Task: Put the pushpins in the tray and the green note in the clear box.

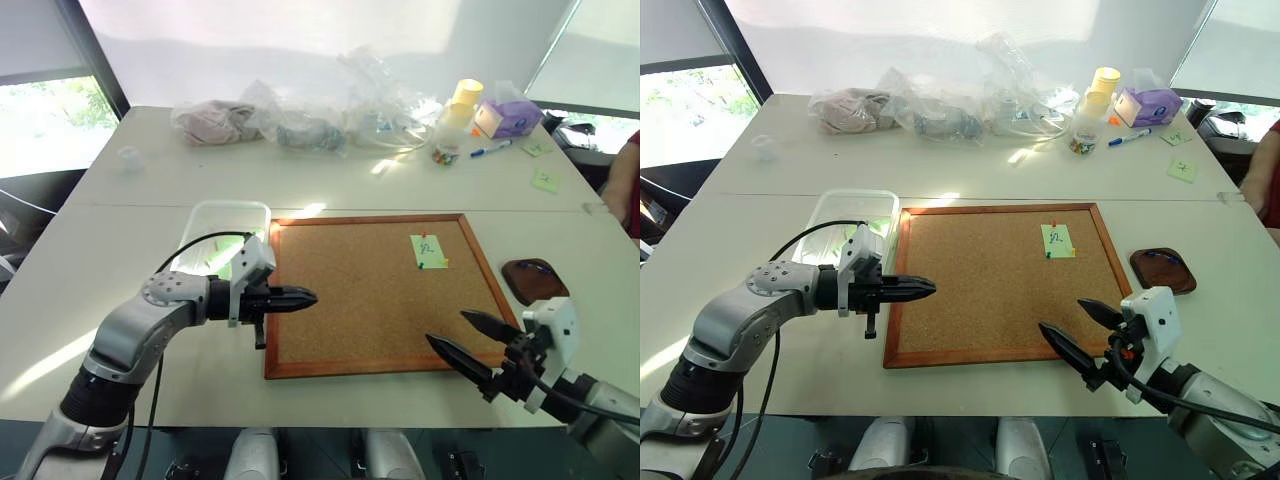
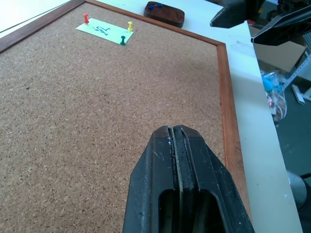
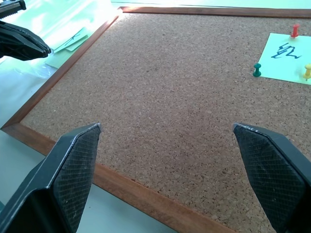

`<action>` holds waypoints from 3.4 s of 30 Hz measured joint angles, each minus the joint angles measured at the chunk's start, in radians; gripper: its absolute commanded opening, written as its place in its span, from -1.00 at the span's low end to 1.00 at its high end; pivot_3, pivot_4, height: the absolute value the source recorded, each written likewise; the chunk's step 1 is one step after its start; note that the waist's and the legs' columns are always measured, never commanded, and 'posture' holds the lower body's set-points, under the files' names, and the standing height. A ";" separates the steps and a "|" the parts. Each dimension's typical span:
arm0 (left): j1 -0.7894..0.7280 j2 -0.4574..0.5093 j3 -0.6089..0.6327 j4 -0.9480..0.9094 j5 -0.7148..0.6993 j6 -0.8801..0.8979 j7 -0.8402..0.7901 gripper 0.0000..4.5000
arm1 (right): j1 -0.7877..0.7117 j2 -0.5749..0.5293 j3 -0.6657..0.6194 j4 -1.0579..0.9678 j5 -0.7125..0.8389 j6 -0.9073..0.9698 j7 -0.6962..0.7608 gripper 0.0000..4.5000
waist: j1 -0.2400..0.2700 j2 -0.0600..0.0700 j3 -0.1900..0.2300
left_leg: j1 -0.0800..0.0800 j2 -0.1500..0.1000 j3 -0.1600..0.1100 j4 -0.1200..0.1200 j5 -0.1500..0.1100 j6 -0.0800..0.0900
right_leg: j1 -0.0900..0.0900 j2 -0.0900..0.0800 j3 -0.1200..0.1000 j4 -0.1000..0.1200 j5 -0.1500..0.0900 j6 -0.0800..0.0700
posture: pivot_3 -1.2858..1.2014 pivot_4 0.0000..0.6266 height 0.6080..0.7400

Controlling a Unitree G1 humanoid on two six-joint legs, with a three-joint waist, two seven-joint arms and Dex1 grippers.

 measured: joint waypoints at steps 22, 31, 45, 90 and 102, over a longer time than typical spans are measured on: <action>-0.046 -0.019 -0.009 0.011 0.033 -0.012 0.039 -0.98 | -0.001 0.020 0.019 0.001 -0.084 -0.011 -0.040 1.00 | 0.002 0.000 0.000 | 0.000 -0.001 0.000 0.000 0.000 0.000 | 0.000 0.000 0.000 0.000 0.000 0.000 | 0.03 -0.52 0.96; -0.280 -0.172 -0.191 0.258 0.193 -0.146 0.002 -0.98 | -0.244 0.021 0.026 0.124 -0.051 -0.006 -0.052 1.00 | -0.003 -0.001 0.000 | 0.000 -0.003 0.000 0.001 0.000 0.001 | 0.000 0.001 0.000 0.000 0.000 0.000 | 0.03 -0.52 0.96; -0.310 -0.235 -0.309 0.482 0.427 -0.338 -0.044 -0.98 | -0.861 0.030 0.349 0.798 -0.428 -0.046 -0.047 1.00 | -0.001 0.001 0.001 | -0.004 -0.004 -0.004 0.001 0.000 0.001 | -0.003 0.003 0.000 0.001 0.002 0.004 | 0.03 -0.52 0.96; -0.311 -0.256 -0.320 0.480 0.509 -0.314 -0.034 -1.00 | -1.019 0.155 0.353 1.153 -0.651 -0.356 0.029 -0.99 | -0.003 0.003 0.001 | -0.003 -0.004 0.000 0.002 0.004 -0.005 | -0.003 0.003 0.000 0.002 0.004 0.006 | 0.03 -0.52 0.96; -0.316 -0.267 -0.320 0.495 0.510 -0.314 -0.039 -1.00 | -0.879 0.145 0.170 0.968 -0.639 -0.392 -0.096 -0.99 | 0.002 0.004 0.000 | 0.000 -0.003 -0.001 0.002 0.004 -0.006 | 0.001 0.002 0.000 0.002 0.004 0.006 | 0.03 -0.52 0.96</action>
